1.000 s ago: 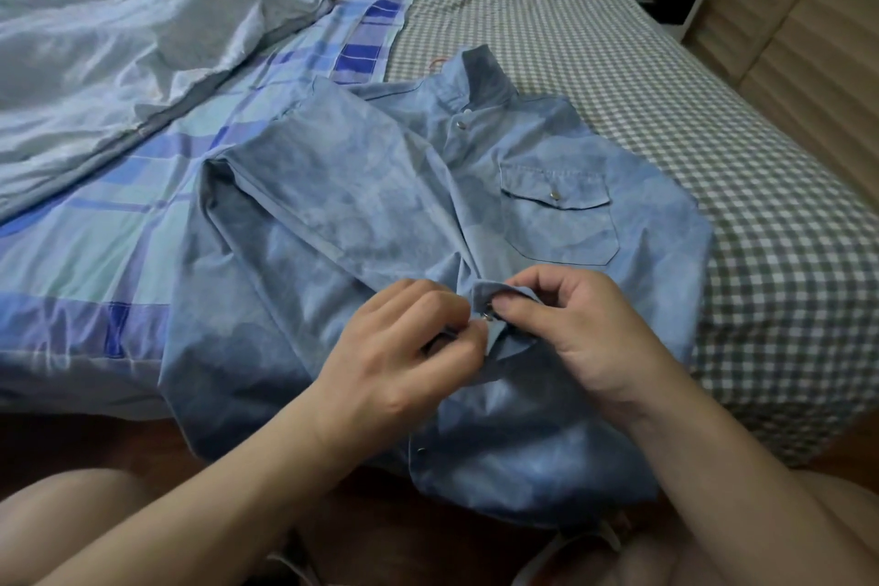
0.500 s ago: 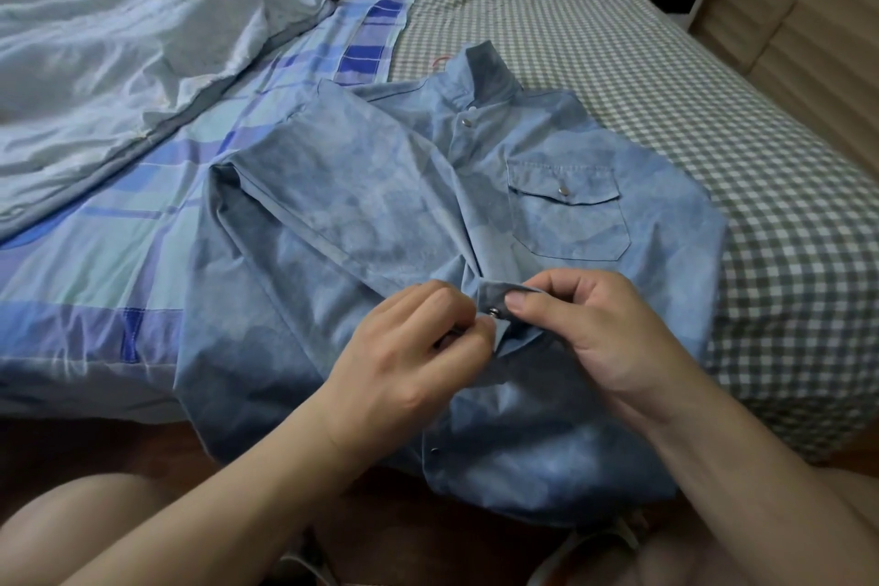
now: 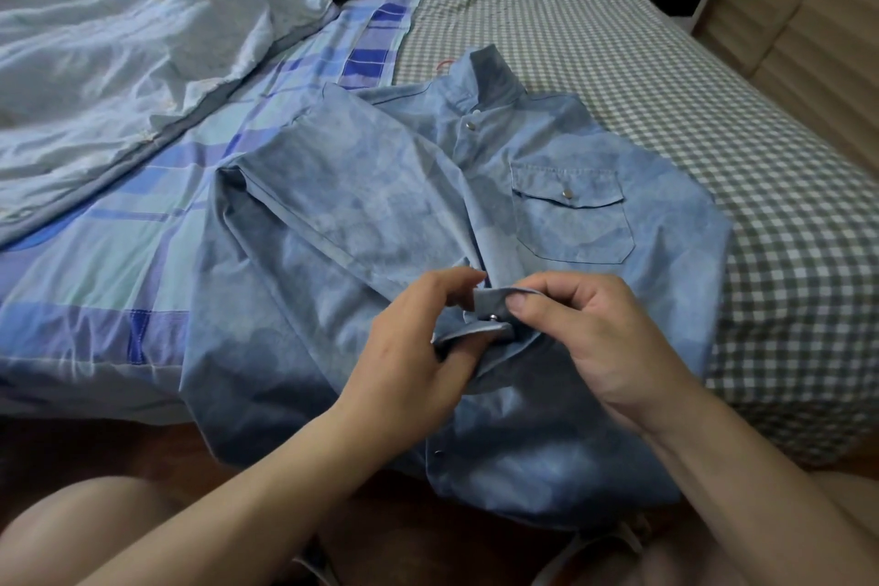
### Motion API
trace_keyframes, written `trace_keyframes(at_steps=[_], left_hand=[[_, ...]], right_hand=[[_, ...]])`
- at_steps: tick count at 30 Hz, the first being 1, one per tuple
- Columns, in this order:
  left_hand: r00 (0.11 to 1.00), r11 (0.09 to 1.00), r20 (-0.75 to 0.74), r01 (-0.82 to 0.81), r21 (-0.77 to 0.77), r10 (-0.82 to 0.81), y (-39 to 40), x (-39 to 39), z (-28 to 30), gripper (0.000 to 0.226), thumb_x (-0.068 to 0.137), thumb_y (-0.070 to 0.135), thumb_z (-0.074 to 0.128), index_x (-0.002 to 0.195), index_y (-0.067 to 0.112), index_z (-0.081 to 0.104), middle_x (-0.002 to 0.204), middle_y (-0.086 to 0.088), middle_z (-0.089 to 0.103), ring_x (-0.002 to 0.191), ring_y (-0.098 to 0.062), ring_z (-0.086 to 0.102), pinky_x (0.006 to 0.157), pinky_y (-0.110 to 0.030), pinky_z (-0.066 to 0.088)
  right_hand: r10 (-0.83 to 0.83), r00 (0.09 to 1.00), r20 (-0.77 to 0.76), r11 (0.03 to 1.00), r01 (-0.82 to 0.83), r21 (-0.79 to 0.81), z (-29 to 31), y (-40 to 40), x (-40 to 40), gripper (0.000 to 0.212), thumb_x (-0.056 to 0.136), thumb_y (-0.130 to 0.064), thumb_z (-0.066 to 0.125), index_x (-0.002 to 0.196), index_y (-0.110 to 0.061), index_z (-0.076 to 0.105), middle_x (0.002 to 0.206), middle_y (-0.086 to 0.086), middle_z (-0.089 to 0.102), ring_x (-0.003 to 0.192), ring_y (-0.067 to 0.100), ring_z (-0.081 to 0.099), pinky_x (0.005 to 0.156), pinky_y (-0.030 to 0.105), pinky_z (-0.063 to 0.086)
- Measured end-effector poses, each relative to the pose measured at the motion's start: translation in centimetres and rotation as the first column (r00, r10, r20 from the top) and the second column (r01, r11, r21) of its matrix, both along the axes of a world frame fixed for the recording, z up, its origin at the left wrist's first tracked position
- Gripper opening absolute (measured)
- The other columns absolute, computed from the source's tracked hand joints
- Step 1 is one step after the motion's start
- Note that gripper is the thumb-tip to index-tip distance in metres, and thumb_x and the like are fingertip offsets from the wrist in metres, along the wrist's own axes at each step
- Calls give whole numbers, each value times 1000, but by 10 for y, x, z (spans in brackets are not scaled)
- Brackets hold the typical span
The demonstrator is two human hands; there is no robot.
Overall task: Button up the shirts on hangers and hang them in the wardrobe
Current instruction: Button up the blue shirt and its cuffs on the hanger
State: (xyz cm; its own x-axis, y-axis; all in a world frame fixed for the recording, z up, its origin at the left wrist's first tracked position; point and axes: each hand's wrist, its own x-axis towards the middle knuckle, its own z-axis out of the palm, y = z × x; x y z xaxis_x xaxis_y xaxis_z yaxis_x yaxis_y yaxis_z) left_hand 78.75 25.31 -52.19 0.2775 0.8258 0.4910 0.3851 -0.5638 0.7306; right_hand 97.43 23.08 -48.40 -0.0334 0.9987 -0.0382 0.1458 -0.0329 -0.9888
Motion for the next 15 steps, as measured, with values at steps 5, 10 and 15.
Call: trace_keyframes(at_steps=[5,10,15], left_hand=[[995,997,75,75,-31,-73,-1,4,7,9,89,7,73,96,11,74,92,4,70,90,-15,68,79,-34,52],[994,975,108,8,-222,17,-4,4,7,14,88,31,71,85,18,74,81,3,73,77,-18,69,68,-47,53],[995,981,83,-35,-192,52,0,4,6,9,87,26,72,78,21,71,79,7,74,79,-14,70,70,-42,53]], right_hand=[[-5,999,42,999,3,38,-2,1,-1,20,85,-36,67,85,-20,79,82,4,74,83,17,67,87,41,51],[-20,995,101,995,10,100,-3,1,0,22,83,-40,69,82,-21,79,85,4,71,88,33,65,88,53,50],[-16,986,163,991,-6,134,-5,2,-1,13,91,-27,72,83,-21,80,89,2,68,88,29,65,86,49,51]])
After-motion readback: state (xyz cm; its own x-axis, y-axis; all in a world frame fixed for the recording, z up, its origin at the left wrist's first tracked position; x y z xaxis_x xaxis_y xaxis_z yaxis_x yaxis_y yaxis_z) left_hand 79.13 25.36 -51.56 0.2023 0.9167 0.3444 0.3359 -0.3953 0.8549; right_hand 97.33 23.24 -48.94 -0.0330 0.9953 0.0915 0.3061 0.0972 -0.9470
